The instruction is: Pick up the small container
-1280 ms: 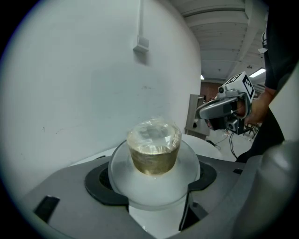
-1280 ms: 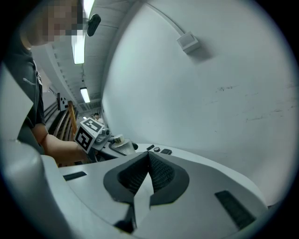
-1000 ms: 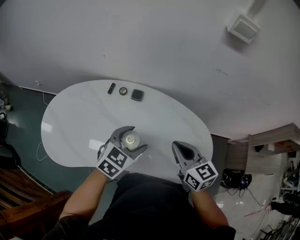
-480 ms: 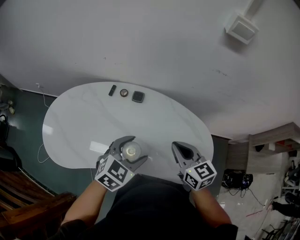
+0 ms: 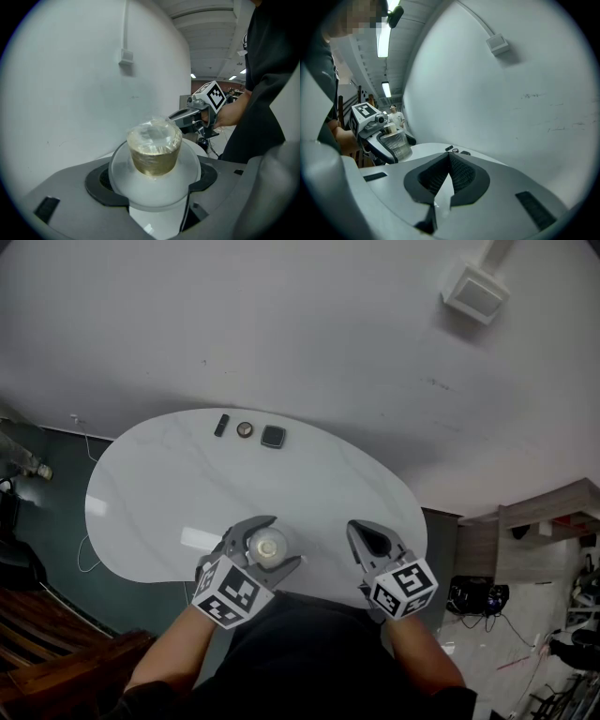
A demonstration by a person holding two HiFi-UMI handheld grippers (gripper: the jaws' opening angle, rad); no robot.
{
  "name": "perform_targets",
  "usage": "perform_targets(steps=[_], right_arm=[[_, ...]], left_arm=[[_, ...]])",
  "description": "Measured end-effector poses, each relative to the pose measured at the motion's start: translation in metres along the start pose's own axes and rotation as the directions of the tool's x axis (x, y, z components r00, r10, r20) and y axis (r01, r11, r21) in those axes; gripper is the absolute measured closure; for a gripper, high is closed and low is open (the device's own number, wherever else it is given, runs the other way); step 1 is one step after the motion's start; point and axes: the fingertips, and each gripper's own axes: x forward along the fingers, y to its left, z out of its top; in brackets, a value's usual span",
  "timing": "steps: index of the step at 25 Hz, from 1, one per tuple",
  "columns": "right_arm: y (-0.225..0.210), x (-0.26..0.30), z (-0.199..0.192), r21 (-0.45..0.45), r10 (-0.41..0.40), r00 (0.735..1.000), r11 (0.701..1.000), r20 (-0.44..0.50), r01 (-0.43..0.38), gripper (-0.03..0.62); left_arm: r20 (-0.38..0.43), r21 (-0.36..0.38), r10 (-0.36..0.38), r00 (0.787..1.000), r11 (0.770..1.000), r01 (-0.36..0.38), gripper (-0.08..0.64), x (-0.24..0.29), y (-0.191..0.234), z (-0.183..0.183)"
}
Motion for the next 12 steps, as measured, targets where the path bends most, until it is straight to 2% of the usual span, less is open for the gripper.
perform_targets(steps=[12], right_arm=[[0.0035, -0.0021, 0.0006, -0.003, 0.011, 1.000, 1.000, -0.006, -0.011, 0.597]], left_arm=[[0.016, -0.013, 0.011, 1.000, 1.000, -0.011, 0.213, -0.0004, 0.0050, 0.0059]])
